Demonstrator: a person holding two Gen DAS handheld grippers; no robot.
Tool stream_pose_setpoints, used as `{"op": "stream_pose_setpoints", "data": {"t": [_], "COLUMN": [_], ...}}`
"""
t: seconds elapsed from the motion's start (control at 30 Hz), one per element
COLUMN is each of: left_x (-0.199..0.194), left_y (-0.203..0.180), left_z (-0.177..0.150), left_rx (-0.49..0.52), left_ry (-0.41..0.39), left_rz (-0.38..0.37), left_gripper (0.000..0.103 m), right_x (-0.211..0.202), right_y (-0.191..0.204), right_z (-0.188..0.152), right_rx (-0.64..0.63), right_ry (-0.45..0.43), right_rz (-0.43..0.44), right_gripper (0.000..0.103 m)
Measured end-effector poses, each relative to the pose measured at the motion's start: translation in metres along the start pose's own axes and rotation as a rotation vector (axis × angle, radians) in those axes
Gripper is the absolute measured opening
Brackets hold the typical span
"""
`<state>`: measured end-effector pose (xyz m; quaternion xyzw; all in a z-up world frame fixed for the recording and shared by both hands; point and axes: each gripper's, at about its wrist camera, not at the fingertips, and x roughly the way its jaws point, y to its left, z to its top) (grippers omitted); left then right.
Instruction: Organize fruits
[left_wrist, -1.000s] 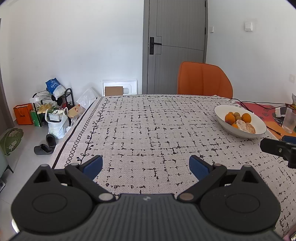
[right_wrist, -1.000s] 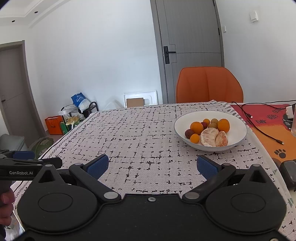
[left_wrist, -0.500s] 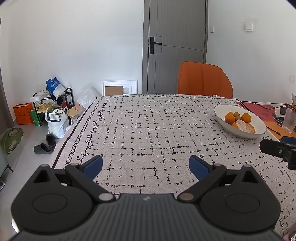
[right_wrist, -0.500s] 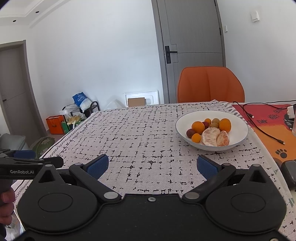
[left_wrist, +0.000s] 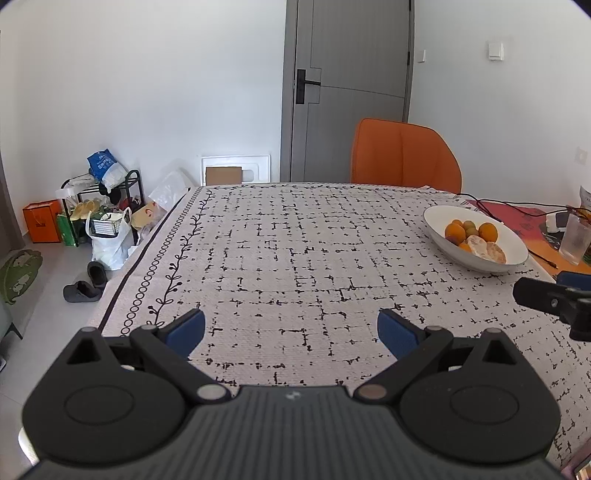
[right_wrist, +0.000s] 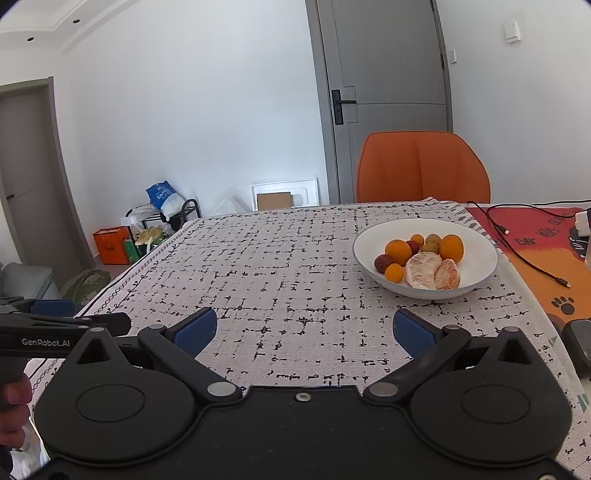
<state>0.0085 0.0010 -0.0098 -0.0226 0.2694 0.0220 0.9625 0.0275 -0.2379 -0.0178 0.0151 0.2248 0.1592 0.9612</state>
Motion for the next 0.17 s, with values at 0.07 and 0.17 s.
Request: {"op": "stream_pose_setpoints", "data": {"t": [0.07, 0.17], "left_x": [-0.0008, -0.0007], "left_y": [0.0004, 0.001], "left_z": [0.0007, 0.0007], "left_rx": [0.001, -0.001], "left_ry": [-0.003, -0.001], "left_rz": [-0.001, -0.002], "left_gripper": [0.099, 0.099], "right_x": [0.0, -0.0002], "right_y": [-0.0004, -0.0004], "right_z": [-0.0003, -0.0005], "right_rx": [0.002, 0.003], "right_ry": [0.002, 0.005], "right_rz": [0.002, 0.002], "right_gripper": [0.103, 0.103]}}
